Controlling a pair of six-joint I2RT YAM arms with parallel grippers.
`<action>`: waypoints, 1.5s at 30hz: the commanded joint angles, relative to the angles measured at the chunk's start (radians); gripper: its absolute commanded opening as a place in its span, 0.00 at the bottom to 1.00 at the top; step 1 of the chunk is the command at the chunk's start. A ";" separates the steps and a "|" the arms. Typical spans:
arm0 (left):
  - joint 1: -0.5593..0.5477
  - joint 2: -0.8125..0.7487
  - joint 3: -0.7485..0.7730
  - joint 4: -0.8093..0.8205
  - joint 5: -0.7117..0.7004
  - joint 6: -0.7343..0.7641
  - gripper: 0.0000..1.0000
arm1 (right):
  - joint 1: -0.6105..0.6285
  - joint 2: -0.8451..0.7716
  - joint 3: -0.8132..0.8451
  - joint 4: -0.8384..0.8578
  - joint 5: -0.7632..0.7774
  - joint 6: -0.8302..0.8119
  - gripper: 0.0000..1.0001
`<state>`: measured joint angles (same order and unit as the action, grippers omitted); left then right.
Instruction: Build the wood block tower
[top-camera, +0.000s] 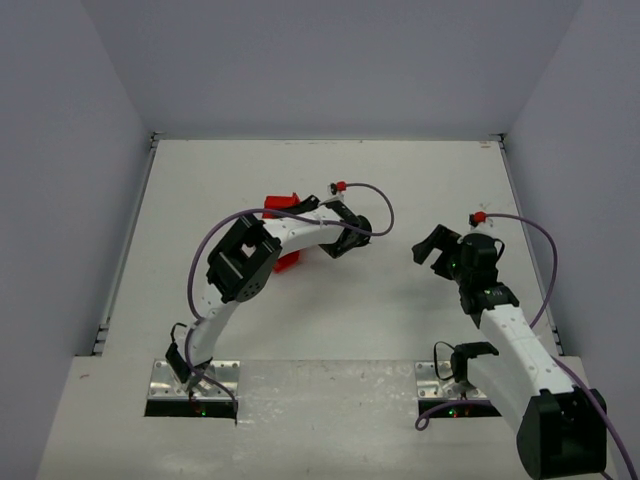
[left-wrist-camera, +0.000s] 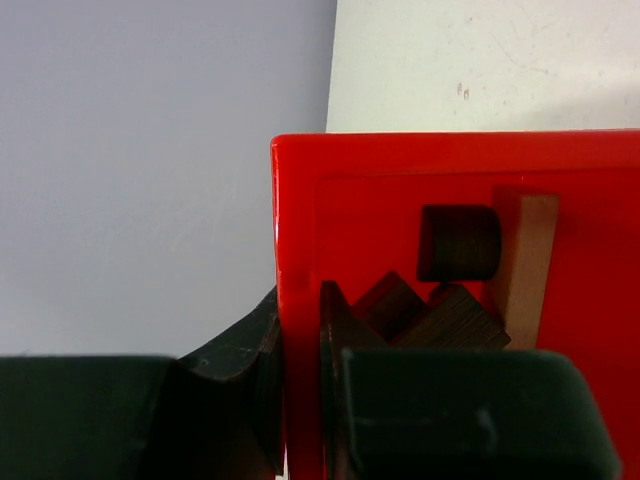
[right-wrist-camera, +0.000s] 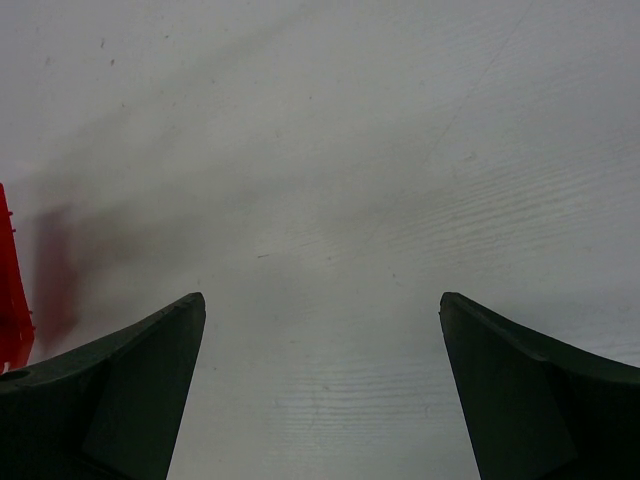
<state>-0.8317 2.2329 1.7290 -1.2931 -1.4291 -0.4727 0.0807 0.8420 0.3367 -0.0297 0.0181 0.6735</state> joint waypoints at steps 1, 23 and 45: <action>-0.010 -0.009 0.021 -0.025 -0.258 0.190 0.00 | -0.001 0.019 0.018 0.033 0.004 0.000 0.99; -0.075 -0.017 -0.271 -0.004 -0.255 0.367 0.00 | -0.001 0.057 0.030 0.033 -0.055 0.003 0.99; -0.093 0.036 -0.305 -0.003 -0.254 0.390 0.00 | -0.001 0.089 0.046 -0.008 -0.041 -0.006 0.99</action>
<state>-0.9168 2.2519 1.4376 -1.2762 -1.5373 -0.1117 0.0807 0.9150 0.3370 -0.0473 -0.0303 0.6739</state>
